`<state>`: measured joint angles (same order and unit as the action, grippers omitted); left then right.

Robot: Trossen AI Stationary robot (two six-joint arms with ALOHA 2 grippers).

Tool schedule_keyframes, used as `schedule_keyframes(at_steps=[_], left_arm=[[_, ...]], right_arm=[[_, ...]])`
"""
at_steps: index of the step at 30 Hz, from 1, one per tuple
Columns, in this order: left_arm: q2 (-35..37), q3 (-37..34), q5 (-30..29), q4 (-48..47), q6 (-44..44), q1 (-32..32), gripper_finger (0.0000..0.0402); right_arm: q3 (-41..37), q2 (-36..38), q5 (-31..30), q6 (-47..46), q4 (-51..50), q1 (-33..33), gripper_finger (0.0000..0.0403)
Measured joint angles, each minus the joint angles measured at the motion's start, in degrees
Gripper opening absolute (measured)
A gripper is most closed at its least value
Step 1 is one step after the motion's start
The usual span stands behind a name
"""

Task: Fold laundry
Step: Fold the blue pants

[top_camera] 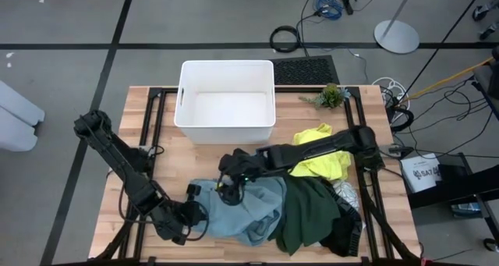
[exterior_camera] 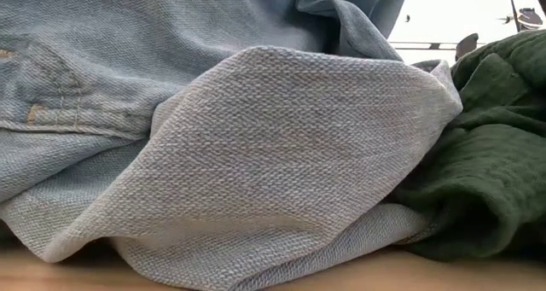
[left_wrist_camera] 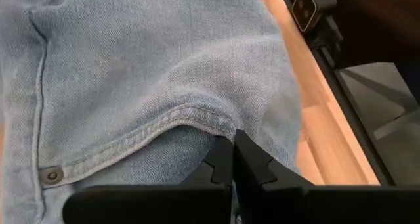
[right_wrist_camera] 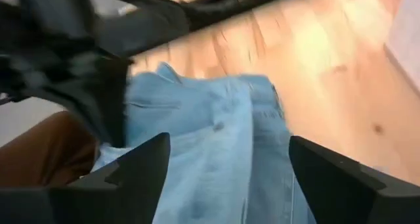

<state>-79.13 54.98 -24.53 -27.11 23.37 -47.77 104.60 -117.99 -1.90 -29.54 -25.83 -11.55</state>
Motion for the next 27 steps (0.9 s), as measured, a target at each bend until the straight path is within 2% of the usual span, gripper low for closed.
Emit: schedule_keyframes(at_steps=[5, 11, 15, 17, 19, 24, 25, 27], left_arm=[[0.0, 0.0, 0.0, 0.3, 0.2, -0.1, 0.0001], [0.0, 0.0, 0.0, 0.3, 0.2, -0.1, 0.0001], [0.0, 0.0, 0.0, 0.3, 0.2, -0.1, 0.0001], [0.0, 0.0, 0.0, 0.3, 0.2, -0.1, 0.0001], [0.0, 0.0, -0.3, 0.3, 0.2, -0.1, 0.0003], [0.0, 0.0, -3.8, 0.3, 0.3, -0.1, 0.0024], [0.0, 0.0, -5.0, 0.2, 0.3, -0.1, 0.0027], [0.0, 0.0, -6.4, 0.0, 0.3, -0.1, 0.0034]], right_arm=[[0.0, -3.3, 0.9, 0.1, -0.4, -0.1, 0.0316], [0.0, -5.1, 6.2, 0.8, 2.1, -0.1, 0.0315], [0.0, -5.0, 6.4, 1.9, 4.5, -0.6, 0.0293], [0.0, -5.0, 6.4, 2.5, 4.9, -0.9, 0.0261], [0.0, -5.0, 6.5, 2.9, 4.2, -1.1, 0.0211], [0.0, -5.0, 6.6, 2.4, 0.9, -1.0, 0.0036], [0.0, -5.0, 6.5, 2.7, 0.8, -1.0, 0.0019], [0.0, -4.7, 6.3, 3.6, 0.7, -1.2, 0.0013]])
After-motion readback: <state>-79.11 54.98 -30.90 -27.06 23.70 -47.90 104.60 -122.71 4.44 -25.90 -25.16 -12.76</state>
